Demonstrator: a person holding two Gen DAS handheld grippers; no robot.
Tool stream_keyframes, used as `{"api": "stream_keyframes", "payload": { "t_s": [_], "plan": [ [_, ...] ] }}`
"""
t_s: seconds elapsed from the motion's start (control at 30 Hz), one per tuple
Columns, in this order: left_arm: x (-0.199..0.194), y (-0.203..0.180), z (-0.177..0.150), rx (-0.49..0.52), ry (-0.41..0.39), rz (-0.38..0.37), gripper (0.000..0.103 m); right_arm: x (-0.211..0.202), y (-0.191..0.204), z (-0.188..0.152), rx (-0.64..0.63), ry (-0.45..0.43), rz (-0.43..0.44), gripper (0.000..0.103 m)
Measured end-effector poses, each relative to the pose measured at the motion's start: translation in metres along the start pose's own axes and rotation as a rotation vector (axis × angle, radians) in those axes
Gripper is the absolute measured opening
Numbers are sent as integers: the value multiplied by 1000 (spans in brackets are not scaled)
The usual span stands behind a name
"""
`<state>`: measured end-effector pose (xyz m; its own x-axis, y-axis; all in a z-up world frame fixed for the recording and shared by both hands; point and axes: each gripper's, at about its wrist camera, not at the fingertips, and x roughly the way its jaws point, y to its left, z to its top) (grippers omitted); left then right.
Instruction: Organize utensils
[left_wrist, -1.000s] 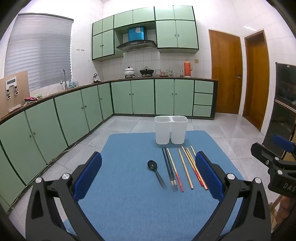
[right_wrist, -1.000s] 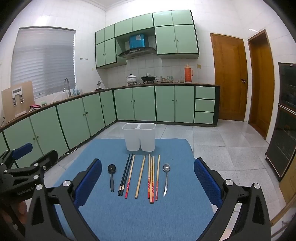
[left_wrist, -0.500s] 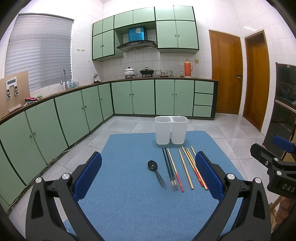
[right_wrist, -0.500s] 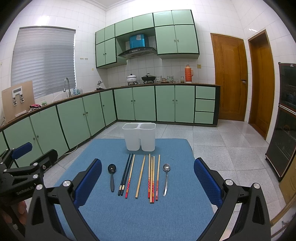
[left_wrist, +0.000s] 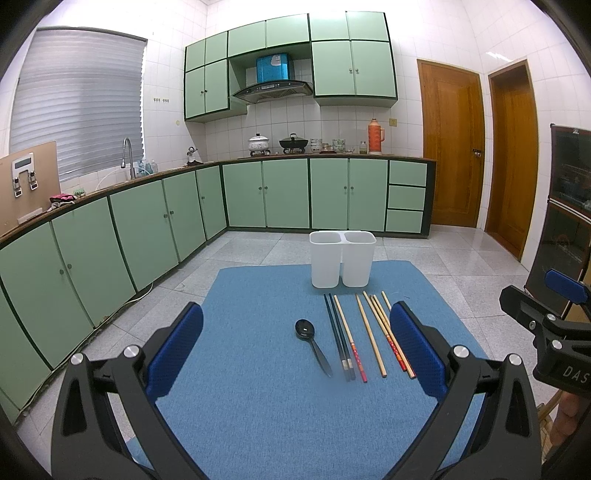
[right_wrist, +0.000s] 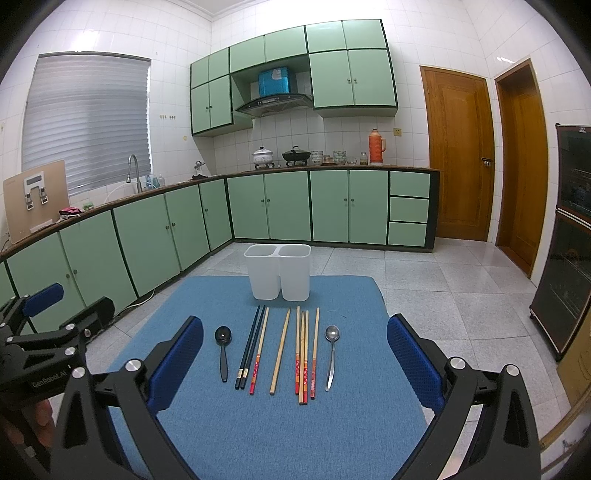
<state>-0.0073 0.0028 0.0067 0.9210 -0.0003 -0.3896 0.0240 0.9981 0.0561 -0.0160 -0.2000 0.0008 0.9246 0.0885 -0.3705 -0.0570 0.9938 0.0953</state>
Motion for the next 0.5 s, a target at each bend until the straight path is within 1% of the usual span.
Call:
{"api": "stream_keyframes", "payload": {
  "t_s": [0.5],
  "plan": [
    [0,0,-1,0,-1,1,98,0,0,0,0,0,0,97]
  ]
}}
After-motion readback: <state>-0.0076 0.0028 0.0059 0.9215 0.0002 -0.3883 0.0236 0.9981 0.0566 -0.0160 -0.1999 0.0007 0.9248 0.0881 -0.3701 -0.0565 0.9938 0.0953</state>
